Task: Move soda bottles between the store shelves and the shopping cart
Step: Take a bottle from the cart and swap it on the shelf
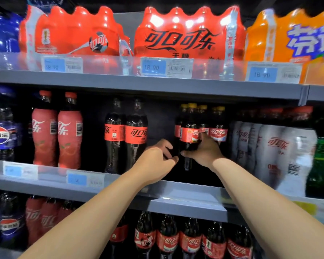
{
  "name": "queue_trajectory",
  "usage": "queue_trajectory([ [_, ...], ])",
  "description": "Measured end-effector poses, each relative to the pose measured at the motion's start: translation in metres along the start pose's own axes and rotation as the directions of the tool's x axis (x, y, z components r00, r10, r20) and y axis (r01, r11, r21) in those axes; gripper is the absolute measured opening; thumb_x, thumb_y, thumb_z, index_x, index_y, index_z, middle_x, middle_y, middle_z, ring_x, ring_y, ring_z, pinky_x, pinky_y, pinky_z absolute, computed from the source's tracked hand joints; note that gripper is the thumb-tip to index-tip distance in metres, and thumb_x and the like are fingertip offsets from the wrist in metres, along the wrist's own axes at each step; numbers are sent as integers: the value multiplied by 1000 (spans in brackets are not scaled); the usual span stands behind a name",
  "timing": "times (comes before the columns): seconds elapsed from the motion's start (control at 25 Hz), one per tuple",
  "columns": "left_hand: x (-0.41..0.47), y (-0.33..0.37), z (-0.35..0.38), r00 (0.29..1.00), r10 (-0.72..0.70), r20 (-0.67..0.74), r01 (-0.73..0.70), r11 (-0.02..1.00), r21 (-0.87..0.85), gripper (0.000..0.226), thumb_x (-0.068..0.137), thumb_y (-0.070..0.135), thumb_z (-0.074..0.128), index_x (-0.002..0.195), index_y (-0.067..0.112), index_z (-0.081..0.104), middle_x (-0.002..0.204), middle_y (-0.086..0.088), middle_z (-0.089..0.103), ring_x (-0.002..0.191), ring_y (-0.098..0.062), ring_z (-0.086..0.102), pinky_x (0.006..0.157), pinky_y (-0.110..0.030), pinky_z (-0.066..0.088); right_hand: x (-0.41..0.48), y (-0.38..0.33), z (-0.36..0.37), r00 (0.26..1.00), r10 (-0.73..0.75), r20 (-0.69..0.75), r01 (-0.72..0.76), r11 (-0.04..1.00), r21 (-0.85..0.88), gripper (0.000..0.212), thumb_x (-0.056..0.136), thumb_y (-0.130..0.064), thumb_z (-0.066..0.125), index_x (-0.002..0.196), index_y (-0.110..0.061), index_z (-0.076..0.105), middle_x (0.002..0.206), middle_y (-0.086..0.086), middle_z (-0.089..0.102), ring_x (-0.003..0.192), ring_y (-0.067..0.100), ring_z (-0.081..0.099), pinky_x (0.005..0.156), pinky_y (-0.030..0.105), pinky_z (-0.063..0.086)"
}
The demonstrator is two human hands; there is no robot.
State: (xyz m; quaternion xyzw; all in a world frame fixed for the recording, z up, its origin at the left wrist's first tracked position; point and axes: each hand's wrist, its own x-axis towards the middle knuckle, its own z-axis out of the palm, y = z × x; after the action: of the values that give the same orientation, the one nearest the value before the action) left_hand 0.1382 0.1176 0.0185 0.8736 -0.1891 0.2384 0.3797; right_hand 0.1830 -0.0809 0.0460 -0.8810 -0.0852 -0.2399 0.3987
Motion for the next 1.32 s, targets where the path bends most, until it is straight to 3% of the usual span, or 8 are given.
queue_trajectory([
  [0.2,-1,2,1,999,-20,50,16,996,90,20,85,50,64,99,41,53,81,16,66,79,-1,60,62,-21,41,17,-14,4,992,31,125,-14,990,-138,41,62,-40,94,89,-26,68,86,-4,73,75,13,69,48,21,51],
  [0.28,-1,2,1,999,-23,36,19,994,105,16,86,47,66,94,39,55,79,15,66,75,-3,61,59,-18,39,15,-17,10,991,75,107,-61,990,-130,40,62,-47,92,86,-26,68,81,-5,71,71,13,69,43,21,52],
  [0.4,0,3,2,999,-32,34,28,993,116,15,85,46,67,88,37,56,79,14,66,72,-2,61,57,-18,38,6,-18,21,991,109,72,-98,986,-133,36,67,-55,86,77,-26,66,74,-5,69,67,13,68,47,26,58],
  [0.6,2,3,3,998,-36,43,30,992,125,14,82,44,67,80,35,56,77,13,65,69,-3,60,55,-19,39,-2,-23,16,979,123,164,-86,973,-216,44,75,-52,84,100,-18,68,86,-1,69,77,19,69,75,36,62],
  [0.76,4,1,4,997,-42,66,33,989,144,15,81,45,66,78,38,53,78,13,65,70,-3,60,54,-19,39,-13,-23,5,959,198,202,-120,932,-343,41,83,-42,81,110,-14,66,102,2,70,89,20,67,74,29,53],
  [0.96,1,0,3,997,-22,75,10,989,149,12,83,45,64,82,37,55,77,13,66,69,-3,61,55,-19,39,-37,-27,-9,972,225,70,-169,871,-462,30,94,-38,66,107,-11,66,94,2,65,80,20,58,65,25,42],
  [1.16,-11,8,-2,989,150,-2,-149,985,90,31,86,33,59,117,35,52,80,17,65,70,-6,61,64,-33,52,-116,-20,-34,968,-133,-213,141,990,23,21,91,-28,67,110,-31,63,100,-23,67,97,-9,62,83,8,47],
  [1.32,-25,17,-4,949,301,-90,-293,951,96,42,89,26,60,127,33,46,96,19,61,78,-4,59,74,-38,55,-165,-7,-56,951,-183,-249,225,963,151,31,91,-23,69,121,-31,63,120,-22,64,118,-8,57,95,9,47],
])
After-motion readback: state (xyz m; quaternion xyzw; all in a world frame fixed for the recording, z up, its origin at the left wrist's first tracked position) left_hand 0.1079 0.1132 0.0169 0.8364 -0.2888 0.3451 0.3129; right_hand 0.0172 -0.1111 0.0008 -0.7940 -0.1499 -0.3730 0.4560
